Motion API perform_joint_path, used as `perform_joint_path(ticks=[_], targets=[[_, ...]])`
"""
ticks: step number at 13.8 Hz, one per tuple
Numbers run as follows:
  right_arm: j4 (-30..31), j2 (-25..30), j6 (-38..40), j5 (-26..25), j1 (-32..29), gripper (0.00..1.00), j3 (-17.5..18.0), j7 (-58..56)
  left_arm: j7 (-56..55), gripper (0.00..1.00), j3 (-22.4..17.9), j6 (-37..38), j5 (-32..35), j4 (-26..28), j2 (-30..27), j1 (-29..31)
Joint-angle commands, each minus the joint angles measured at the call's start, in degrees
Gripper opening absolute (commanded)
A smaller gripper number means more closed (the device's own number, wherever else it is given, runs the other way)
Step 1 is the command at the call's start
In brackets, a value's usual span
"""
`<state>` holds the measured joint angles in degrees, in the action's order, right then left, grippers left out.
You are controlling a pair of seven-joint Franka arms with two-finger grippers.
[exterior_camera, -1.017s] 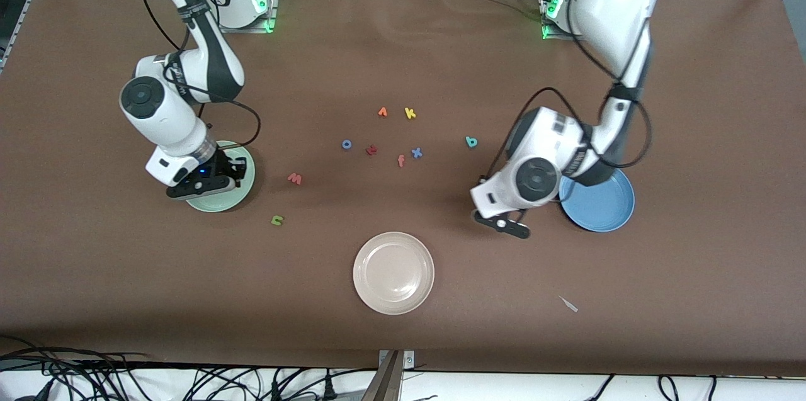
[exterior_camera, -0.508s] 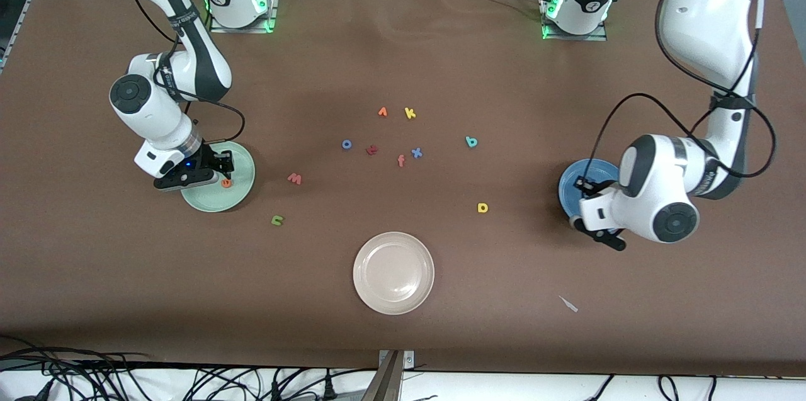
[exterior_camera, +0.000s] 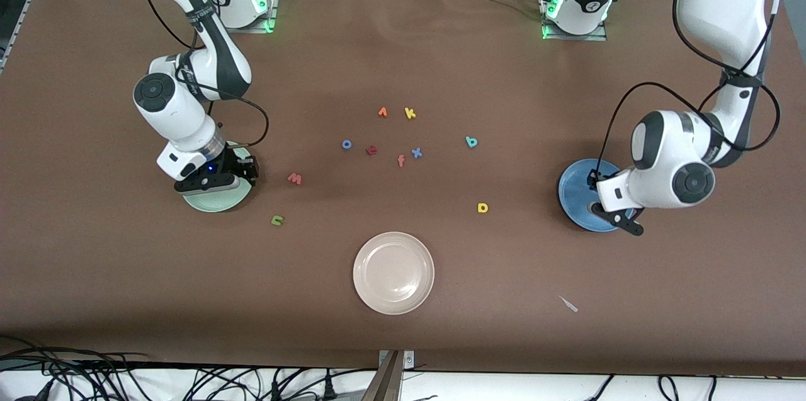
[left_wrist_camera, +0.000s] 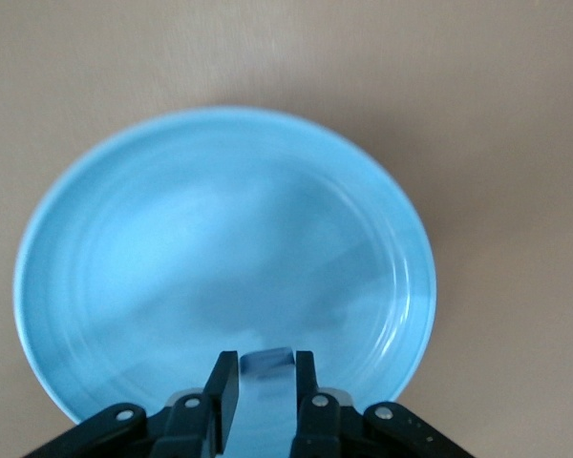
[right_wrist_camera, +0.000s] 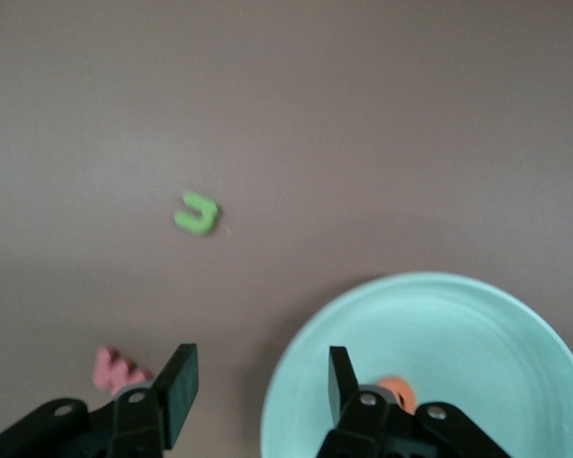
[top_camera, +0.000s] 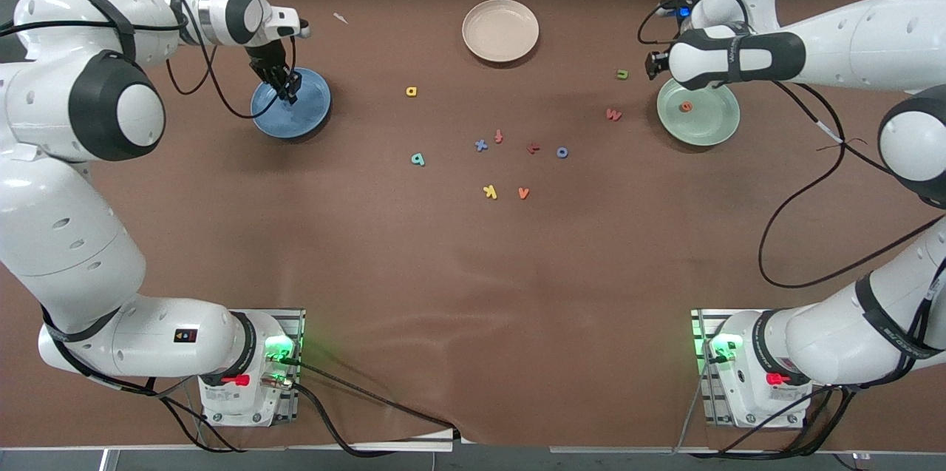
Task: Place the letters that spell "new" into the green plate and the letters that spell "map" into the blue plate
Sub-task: 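Place the E on the blue plate while the right gripper places the e, then grasp the yellow a with the left gripper while the right gripper grasps the green u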
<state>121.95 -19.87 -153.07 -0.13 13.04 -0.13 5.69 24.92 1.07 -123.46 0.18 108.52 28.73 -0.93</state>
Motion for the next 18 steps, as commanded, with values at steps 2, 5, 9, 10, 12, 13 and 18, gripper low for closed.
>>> perform_joint_path(ticks=[2,5,9,10,12,13,18], targets=[[-7.59,-7.29,-0.03,0.39,-0.3,0.64,0.48,6.6,-6.34,1.0,0.95,5.91,1.49,-2.93,-2.89,-0.9],[-11.1,-10.26,-0.03,0.75,-0.21,0.64,1.79,15.99,-19.43,1.0,1.04,6.74,1.14,-8.65,1.05,-6.69],[-16.83,-16.07,-0.03,0.31,0.32,0.64,2.32,22.08,-33.25,1.0,1.04,6.74,-2.63,-19.37,9.13,-14.17],[-16.92,-16.69,-0.29,0.22,0.32,0.64,2.32,22.26,-35.45,1.0,1.04,6.74,-2.82,-21.23,10.72,-15.32],[-17.27,-18.27,-1.43,0.31,0.49,0.64,2.32,23.05,-38.53,1.0,1.04,6.48,-3.69,-24.83,13.62,-17.69],[-17.27,-19.06,-2.74,0.48,1.36,0.64,2.32,23.84,-39.68,1.0,1.04,6.48,-4.39,-27.2,15.2,-18.75],[-17.27,-19.86,-4.51,-0.13,3.39,0.62,1.53,25.34,-47.24,1.0,1.04,3.41,-4.58,-33.64,21.89,-21.21]])
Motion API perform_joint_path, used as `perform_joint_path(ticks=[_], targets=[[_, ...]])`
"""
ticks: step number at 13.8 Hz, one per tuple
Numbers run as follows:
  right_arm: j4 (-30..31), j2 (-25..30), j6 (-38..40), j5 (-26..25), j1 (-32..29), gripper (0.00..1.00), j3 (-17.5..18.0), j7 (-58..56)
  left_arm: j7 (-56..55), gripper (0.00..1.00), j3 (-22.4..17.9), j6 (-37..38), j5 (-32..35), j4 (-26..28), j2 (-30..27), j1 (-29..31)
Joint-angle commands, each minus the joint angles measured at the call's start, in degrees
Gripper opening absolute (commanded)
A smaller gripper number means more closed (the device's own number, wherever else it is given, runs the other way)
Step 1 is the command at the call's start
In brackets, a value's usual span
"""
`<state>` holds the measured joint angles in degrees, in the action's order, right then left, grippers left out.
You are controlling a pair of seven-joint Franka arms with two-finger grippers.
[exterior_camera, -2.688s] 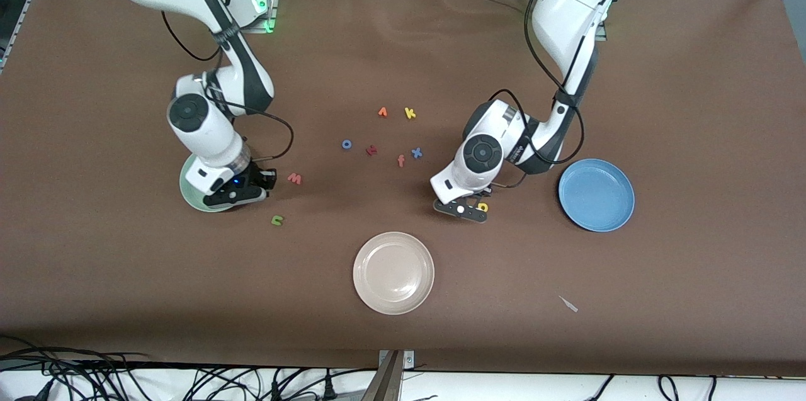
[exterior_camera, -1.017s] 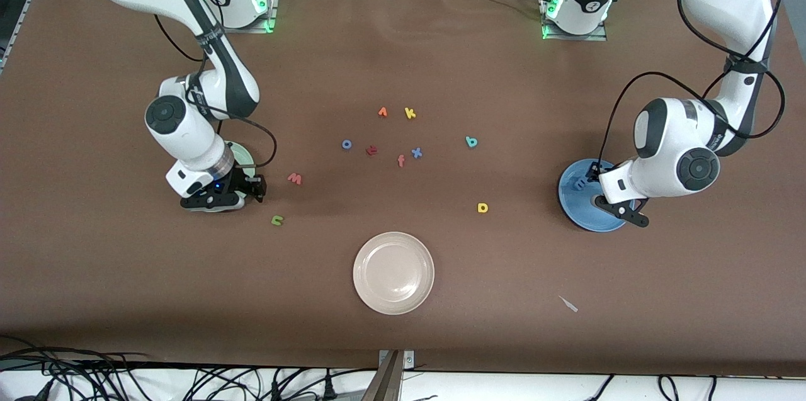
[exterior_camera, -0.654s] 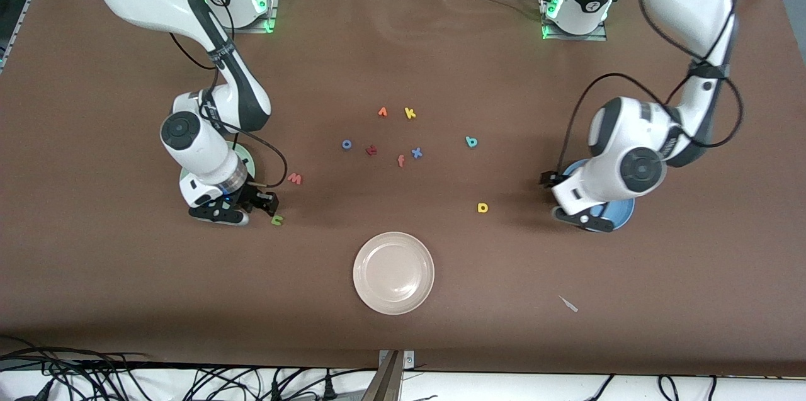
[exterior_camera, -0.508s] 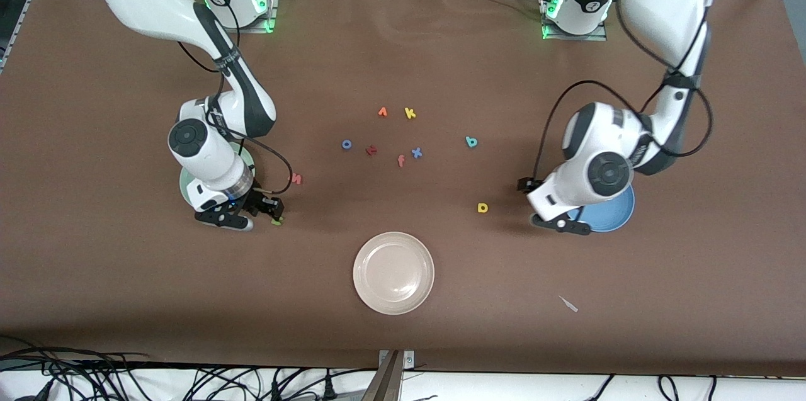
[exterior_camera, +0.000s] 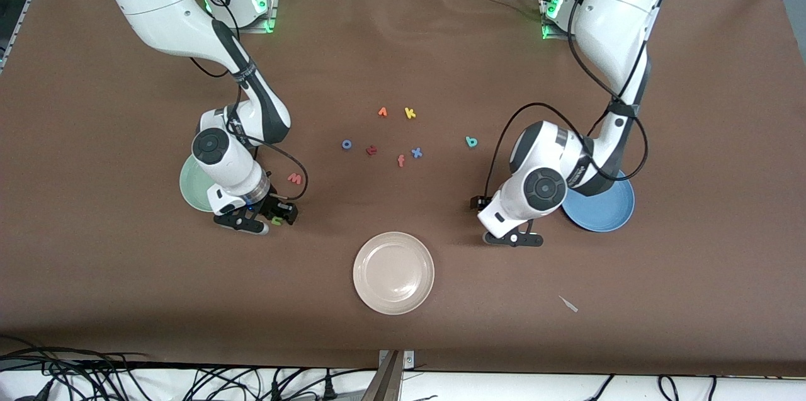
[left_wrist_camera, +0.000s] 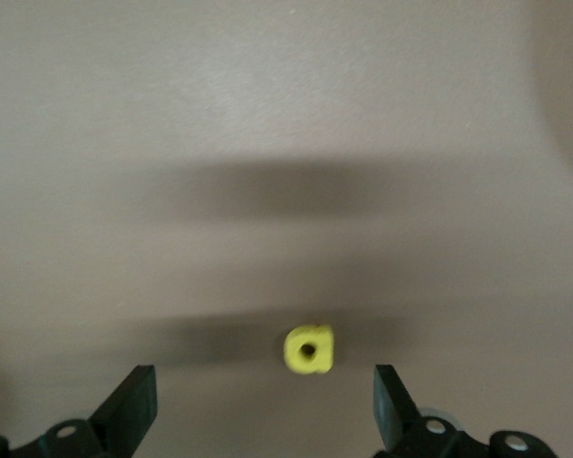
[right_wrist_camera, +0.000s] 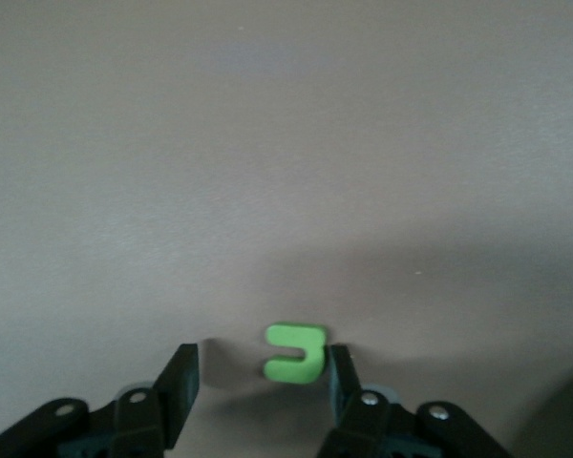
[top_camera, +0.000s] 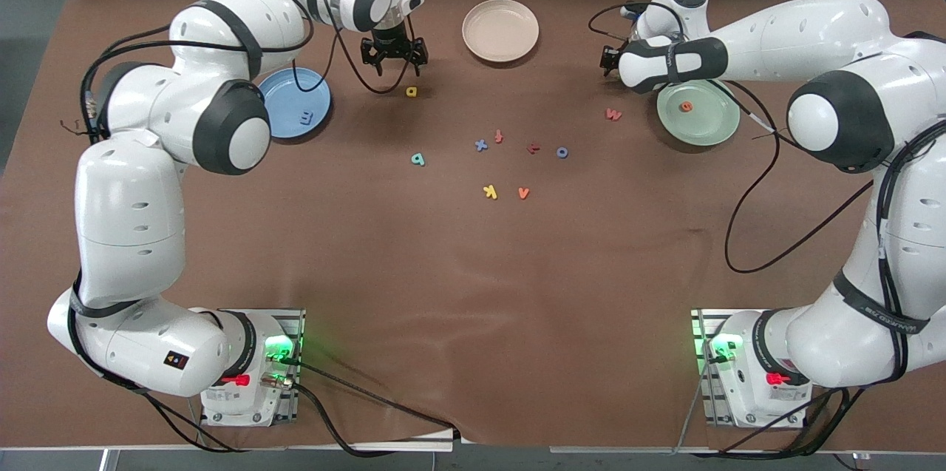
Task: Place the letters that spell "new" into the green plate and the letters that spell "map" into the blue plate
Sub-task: 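Grasp the yellow a with the left gripper while the right gripper grasps the green u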
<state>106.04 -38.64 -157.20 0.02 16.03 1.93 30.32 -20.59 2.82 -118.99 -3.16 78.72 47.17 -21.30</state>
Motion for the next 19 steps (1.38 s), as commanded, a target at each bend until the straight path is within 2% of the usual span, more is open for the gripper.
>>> perform_joint_path(ticks=[1,4,7,10,14,16,19], targets=[[-1.36,-1.09,-0.39,-0.37,0.49,0.58,-0.79,0.53,-2.6,1.0,-0.8,-1.41,-1.14,-3.66,3.8,-1.29],[-1.28,-1.17,-0.39,-1.07,0.41,0.53,-0.88,0.18,-3.23,0.97,-0.8,-1.77,-1.05,-3.31,4.51,-2.17],[-1.1,-1.26,-0.92,-2.57,0.5,0.48,-1.67,0.09,-3.23,0.82,-0.8,-1.77,-0.62,-2.96,4.24,-2.17],[-0.84,-1.61,-1.45,-2.66,0.5,0.34,-1.67,0.0,-3.23,0.69,-0.8,-1.77,-0.53,-2.96,4.42,-2.26],[-0.75,-1.7,-1.45,-2.66,0.5,0.16,-1.67,0.0,-3.23,0.64,-0.8,-1.77,-0.44,-2.61,4.6,-2.26],[-0.75,-1.18,-1.1,-2.66,0.5,0.16,-1.76,-0.61,-3.14,0.59,-0.8,-2.12,-0.35,-1.47,4.59,-2.26],[-0.31,2.15,1.43,-2.75,0.5,0.16,-2.37,-2.98,-3.23,0.43,-0.8,-1.95,-0.35,-1.02,4.51,-2.26]])
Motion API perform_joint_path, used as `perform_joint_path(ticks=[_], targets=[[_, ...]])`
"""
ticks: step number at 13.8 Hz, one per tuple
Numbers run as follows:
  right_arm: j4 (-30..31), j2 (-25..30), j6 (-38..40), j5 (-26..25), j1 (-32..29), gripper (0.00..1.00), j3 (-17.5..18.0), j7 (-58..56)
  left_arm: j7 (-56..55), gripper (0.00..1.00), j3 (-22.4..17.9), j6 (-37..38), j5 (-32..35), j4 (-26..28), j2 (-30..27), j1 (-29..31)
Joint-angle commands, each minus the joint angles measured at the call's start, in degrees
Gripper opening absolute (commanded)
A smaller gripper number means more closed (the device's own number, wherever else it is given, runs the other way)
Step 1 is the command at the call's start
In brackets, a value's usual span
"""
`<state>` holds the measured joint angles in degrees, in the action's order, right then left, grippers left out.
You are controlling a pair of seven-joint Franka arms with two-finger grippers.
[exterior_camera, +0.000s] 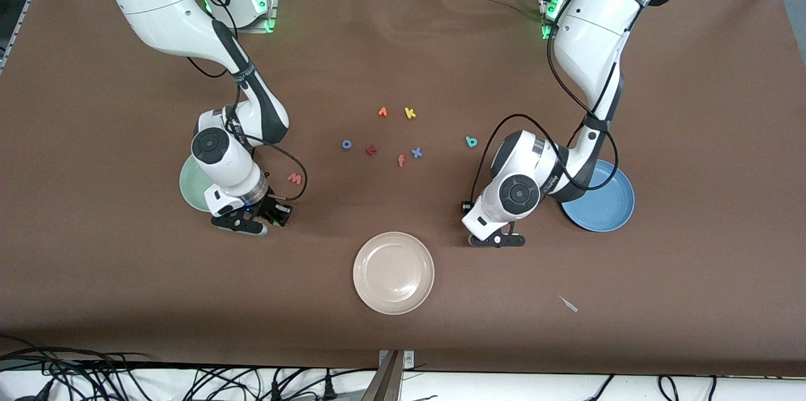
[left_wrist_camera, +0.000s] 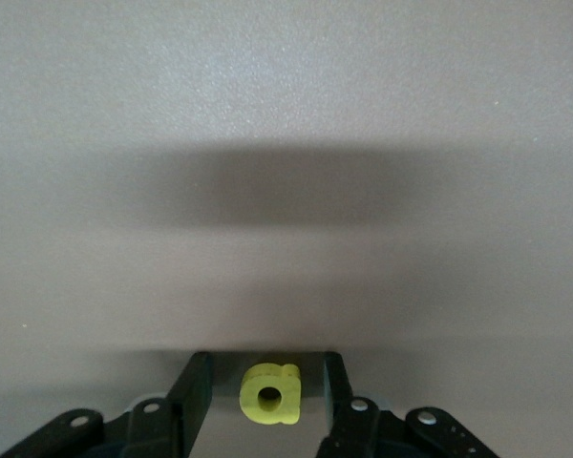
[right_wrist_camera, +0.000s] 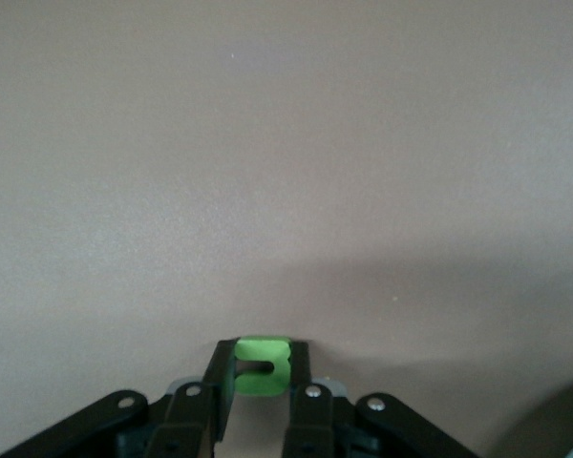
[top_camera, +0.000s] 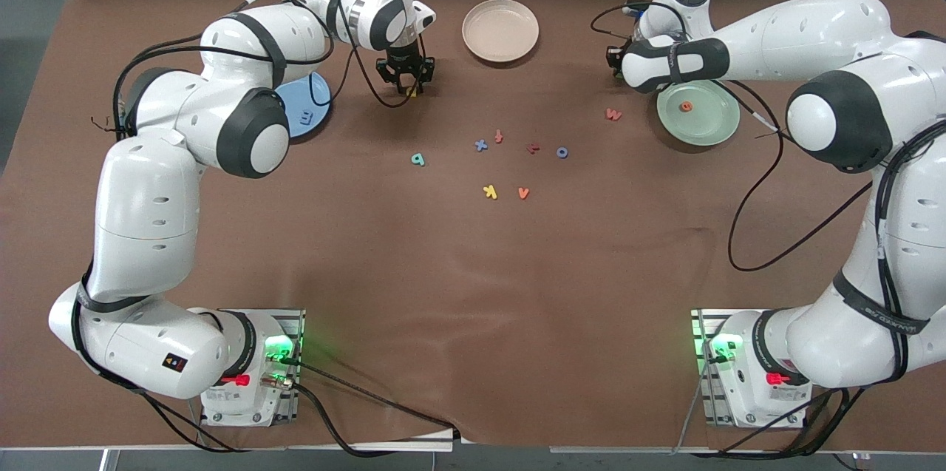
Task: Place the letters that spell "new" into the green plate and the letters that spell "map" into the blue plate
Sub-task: 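Drop the a onto the blue plate while the right gripper drops the u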
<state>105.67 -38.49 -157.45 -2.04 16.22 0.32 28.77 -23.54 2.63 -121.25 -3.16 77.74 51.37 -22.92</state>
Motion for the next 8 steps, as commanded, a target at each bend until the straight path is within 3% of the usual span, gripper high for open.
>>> perform_joint_path(ticks=[1,4,6,8], targets=[[0.41,3.75,4.4,-0.68,0.3,0.16,-0.85,-1.79,-0.28,0.38,-0.61,0.4,-0.35,0.3,0.14,-0.55],[3.29,9.81,10.66,-0.6,0.21,0.16,-2.51,-6.08,-0.46,0.26,-0.61,0.92,-0.44,0.39,0.05,-0.55],[9.69,15.95,10.93,-0.68,0.04,0.17,-3.74,-11.34,-0.37,0.19,-0.61,1.71,-0.44,0.22,-0.56,0.06],[16.81,21.84,10.93,-0.77,-1.27,0.17,-4.88,-15.75,1.72,0.16,-0.7,8.62,-0.35,-0.84,-2.4,2.42]])
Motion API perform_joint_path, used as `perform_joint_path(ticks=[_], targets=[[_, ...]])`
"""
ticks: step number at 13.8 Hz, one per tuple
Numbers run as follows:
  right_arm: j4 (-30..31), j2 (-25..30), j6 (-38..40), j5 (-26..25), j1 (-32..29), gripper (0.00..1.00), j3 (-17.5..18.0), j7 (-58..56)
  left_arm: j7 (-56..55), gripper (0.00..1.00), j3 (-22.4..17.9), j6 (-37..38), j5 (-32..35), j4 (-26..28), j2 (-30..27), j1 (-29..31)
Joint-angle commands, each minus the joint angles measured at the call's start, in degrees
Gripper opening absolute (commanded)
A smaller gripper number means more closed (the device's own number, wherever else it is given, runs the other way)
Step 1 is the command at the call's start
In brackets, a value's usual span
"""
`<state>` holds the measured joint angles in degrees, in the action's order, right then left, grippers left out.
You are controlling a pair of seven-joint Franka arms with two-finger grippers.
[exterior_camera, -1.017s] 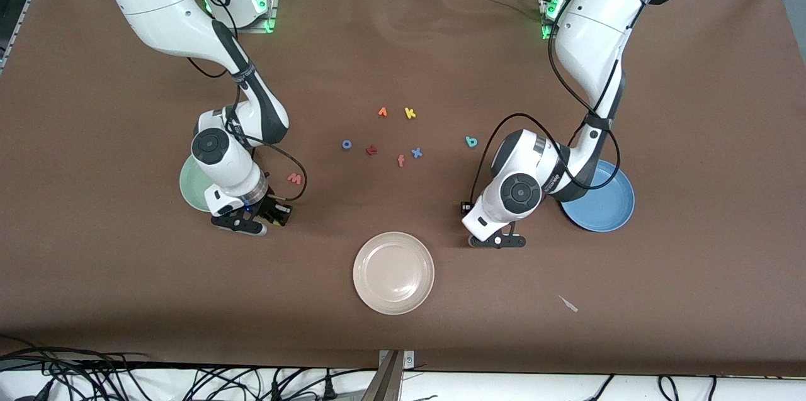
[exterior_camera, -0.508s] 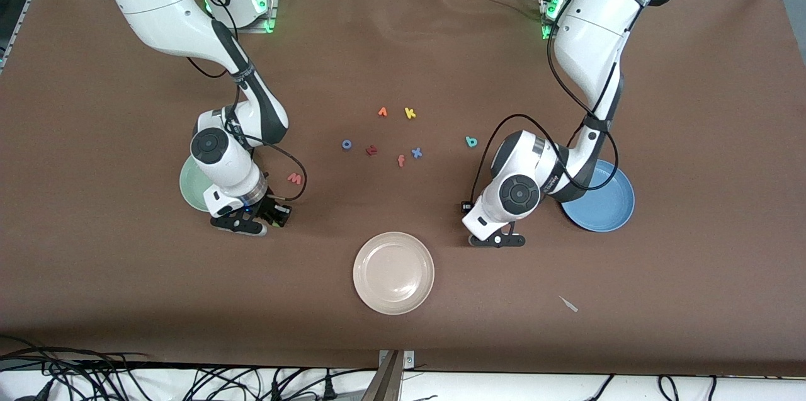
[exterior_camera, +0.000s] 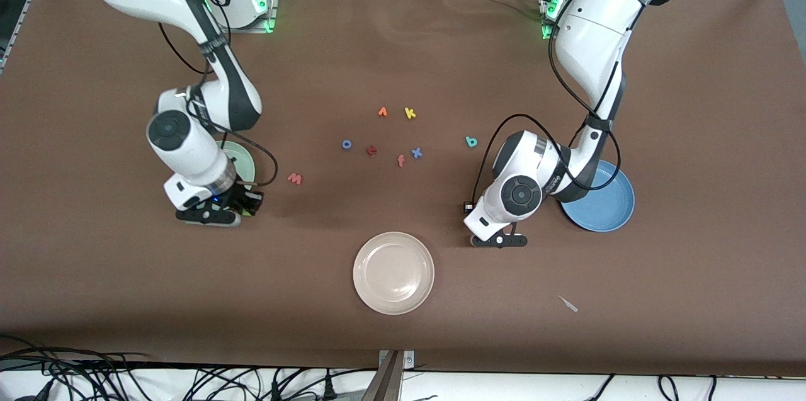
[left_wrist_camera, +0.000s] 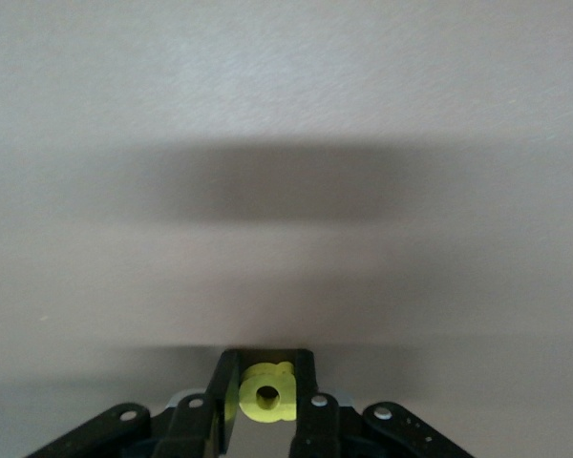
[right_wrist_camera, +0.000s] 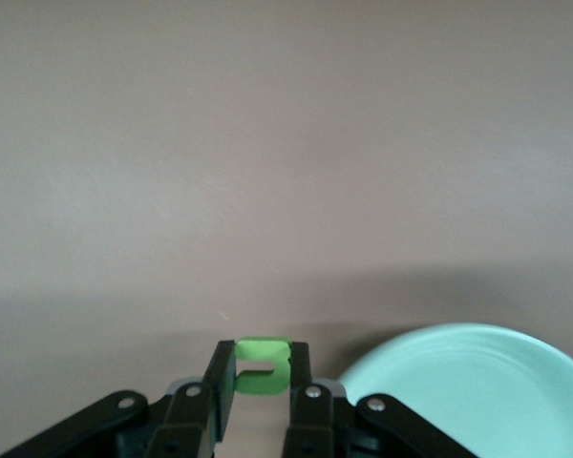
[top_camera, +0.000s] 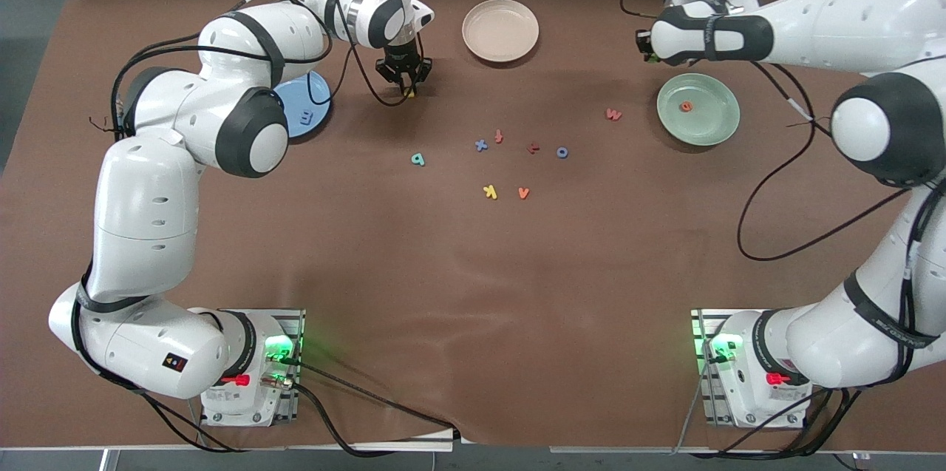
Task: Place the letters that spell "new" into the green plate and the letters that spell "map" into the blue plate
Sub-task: 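Drop the a onto the blue plate while the right gripper drops the u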
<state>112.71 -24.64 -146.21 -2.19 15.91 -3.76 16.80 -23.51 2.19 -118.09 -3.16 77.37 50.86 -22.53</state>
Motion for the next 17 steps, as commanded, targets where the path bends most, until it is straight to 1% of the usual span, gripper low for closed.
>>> perform_joint_path(ticks=[1,2,3,4,5,6,7,8,9,10,11,12,13,14,15,16,17], targets=[[13.99,10.63,-0.56,-0.62,-1.84,0.19,-0.81,-4.14,5.89,0.16,-0.08,7.94,-0.53,-0.38,-3.3,3.79],[17.77,12.57,-1.61,-0.62,-2.02,0.22,-0.81,-4.15,10.1,0.16,-0.17,9.88,-0.88,-0.3,-3.75,4.94],[20.33,13.73,-2.66,-0.62,-2.11,0.34,-0.81,-4.23,14.41,0.16,-0.25,13.29,-0.45,-0.12,-4.97,6.34],[21.4,14.17,-3.02,-0.62,-2.46,0.4,-0.81,-4.24,18.8,0.16,-0.25,17.16,-0.35,-0.03,-5.68,8.27],[21.41,14.26,-3.02,-0.62,-2.55,0.4,-0.81,-4.24,22.94,0.16,-0.34,19.63,-0.27,0.23,-6.56,9.77],[21.41,14.26,-3.02,-0.62,-2.55,0.43,-0.81,-4.24,26.37,0.17,-0.6,21.14,0.08,1.1,-7.78,10.91],[21.41,14.26,-3.02,-0.54,-2.55,0.49,-0.81,-4.15,29.28,0.17,-0.52,22.19,1.83,2.16,-8.75,12.41],[21.41,14.18,-3.02,-0.54,-2.47,0.49,-0.73,-3.63,31.66,0.17,-0.34,21.77,3.15,4.95,-10.59,14.07],[21.15,13.83,-3.11,-0.36,-2.47,0.5,-0.64,-3.36,33.86,0.17,-0.34,19.76,3.34,8.63,-12.87,15.4],[20.89,13.3,-3.55,0.07,-2.47,0.5,-0.2,-2.83,35.79,0.17,-0.34,16.7,3.42,13.46,-15.85,16.1],[20.71,12.69,-4.42,-0.1,-2.38,0.53,1.19,0.13,36.33,0.17,-0.43,11.97,3.6,19.33,-19.01,16.55],[20.1,11.72,-4.95,-0.18,-2.29,0.53,3.21,3.73,36.25,0.18,-0.43,5.92,6.21,25.48,-21.48,16.81],[19.05,10.15,-5.57,-0.27,-2.03,0.56,5.14,7.59,36.25,0.18,-0.43,-0.15,8.5,29.98,-22.55,17.08],[17.82,8.22,-6.62,-0.62,-1.85,0.6,7.16,12.42,36.25,0.22,-0.43,-4.3,9.04,32.55,-22.65,17.95],[16.94,6.98,-7.67,-1.06,-1.76,0.6,8.75,16.03,36.25,0.44,-0.43,-6.25,9.05,33.88,-22.39,18.04],[15.71,5.49,-7.86,-2.37,-1.07,0.6,9.11,18.16,36.25,0.99,-0.34,-5.84,9.05,33.98,-22.38,18.39],[14.74,3.91,-8.03,-3.34,0.16,0.6,9.12,19.66,35.73,1.0,-0.25,-4.0,8.62,33.29,-22.82,18.66]])
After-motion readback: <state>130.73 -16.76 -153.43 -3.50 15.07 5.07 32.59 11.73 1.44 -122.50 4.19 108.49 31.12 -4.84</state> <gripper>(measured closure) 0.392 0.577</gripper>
